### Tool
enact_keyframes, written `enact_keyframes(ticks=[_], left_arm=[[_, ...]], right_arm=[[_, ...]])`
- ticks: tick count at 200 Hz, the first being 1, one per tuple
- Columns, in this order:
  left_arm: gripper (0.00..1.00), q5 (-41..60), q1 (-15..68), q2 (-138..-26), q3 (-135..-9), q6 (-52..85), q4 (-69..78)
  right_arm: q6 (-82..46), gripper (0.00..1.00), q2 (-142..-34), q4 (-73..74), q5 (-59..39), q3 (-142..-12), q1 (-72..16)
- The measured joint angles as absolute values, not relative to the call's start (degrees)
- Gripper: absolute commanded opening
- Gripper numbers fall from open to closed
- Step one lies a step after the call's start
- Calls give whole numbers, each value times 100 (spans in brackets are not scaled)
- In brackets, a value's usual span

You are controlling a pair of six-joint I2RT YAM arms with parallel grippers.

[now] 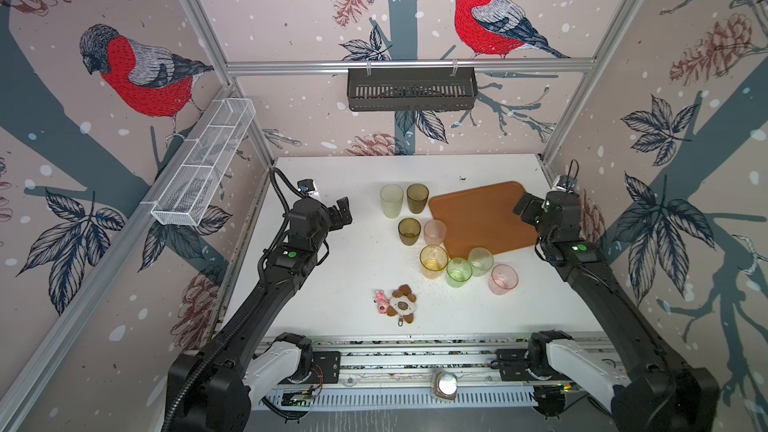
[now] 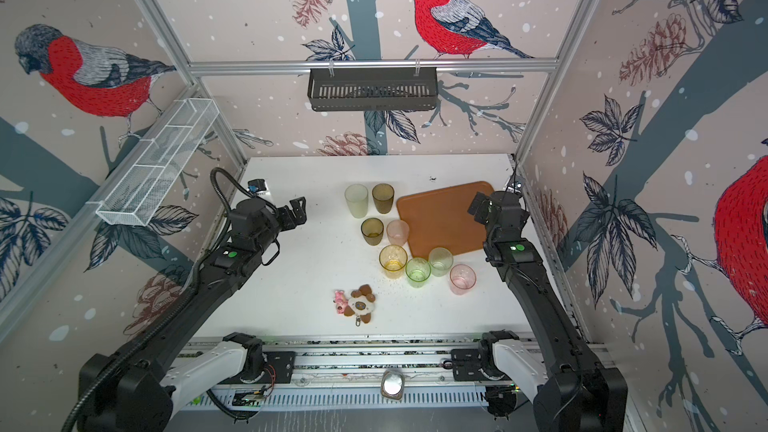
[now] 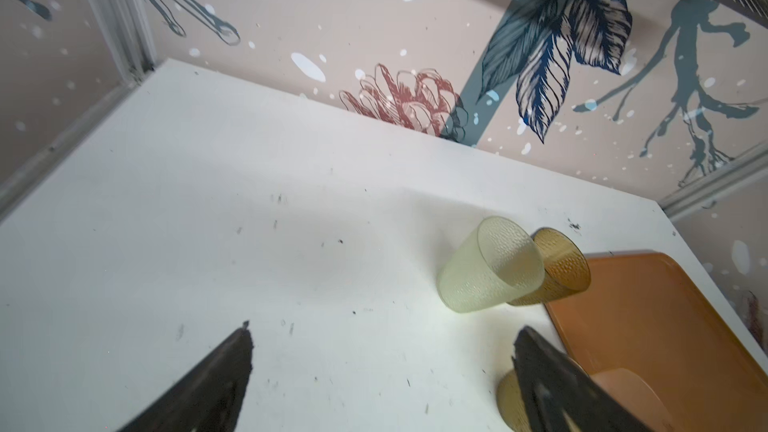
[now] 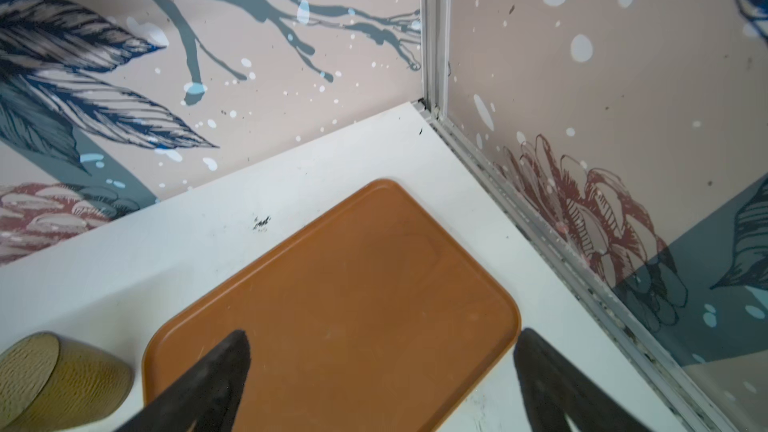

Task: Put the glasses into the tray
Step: 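Raise both arms and reach the grippers forward toward the cups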

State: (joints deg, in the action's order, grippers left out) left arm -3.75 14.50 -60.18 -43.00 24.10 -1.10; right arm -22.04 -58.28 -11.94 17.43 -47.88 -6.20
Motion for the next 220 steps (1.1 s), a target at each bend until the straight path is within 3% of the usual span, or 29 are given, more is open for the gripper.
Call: enact_keyframes(ticks=[73, 159, 220], left_arm=[[97, 449, 2156, -6624, -5168, 2812, -864], [97, -1, 3581, -7703, -6460, 3323, -2185], [97, -368, 4475, -7771, -6643, 4257, -2659]], right_arm=[[-2534, 100, -5872, -2860, 565, -5297, -744], [-2073, 100, -6447, -3894, -196, -5933, -668], [-1715, 98, -6875, -4154, -701, -5988, -642]])
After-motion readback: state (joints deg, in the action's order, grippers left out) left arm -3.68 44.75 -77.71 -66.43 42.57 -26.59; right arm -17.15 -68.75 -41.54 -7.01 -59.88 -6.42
